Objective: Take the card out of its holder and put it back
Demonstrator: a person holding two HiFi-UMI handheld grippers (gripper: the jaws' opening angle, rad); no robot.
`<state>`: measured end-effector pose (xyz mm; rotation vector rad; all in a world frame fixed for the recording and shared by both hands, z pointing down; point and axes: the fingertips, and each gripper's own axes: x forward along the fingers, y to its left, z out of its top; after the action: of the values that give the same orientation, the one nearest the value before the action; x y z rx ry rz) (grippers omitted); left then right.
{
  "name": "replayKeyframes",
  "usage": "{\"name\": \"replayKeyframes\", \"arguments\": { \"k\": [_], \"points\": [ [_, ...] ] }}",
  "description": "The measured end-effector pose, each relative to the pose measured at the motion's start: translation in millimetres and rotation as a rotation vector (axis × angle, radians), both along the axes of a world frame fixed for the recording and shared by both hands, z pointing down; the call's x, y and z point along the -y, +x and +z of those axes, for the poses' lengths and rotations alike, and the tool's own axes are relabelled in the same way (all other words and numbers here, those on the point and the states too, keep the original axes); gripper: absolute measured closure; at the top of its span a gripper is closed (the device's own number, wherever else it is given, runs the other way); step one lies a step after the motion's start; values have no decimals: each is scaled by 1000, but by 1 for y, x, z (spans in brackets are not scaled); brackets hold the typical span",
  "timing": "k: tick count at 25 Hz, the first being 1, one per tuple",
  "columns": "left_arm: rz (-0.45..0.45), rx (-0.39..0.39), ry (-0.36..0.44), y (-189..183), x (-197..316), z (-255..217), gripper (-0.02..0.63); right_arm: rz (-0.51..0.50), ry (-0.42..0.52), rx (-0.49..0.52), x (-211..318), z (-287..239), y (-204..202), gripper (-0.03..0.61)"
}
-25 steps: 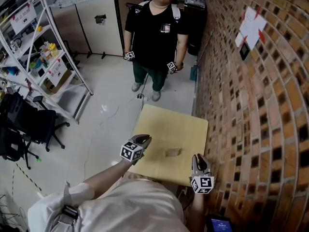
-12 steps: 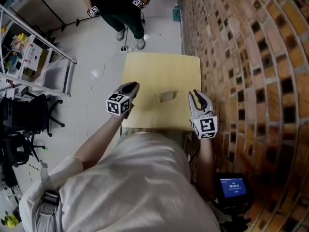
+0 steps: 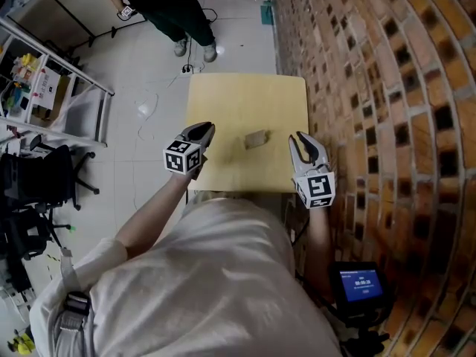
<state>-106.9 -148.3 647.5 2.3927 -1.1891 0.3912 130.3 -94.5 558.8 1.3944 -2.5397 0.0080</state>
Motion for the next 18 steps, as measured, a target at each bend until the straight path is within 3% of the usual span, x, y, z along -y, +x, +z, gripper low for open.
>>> {"name": "replayKeyframes", "arguments": {
  "k": [18],
  "points": [
    [-38, -1, -43, -17, -21, 17, 561, -34, -91, 25, -21, 42, -22, 548]
  ]
}}
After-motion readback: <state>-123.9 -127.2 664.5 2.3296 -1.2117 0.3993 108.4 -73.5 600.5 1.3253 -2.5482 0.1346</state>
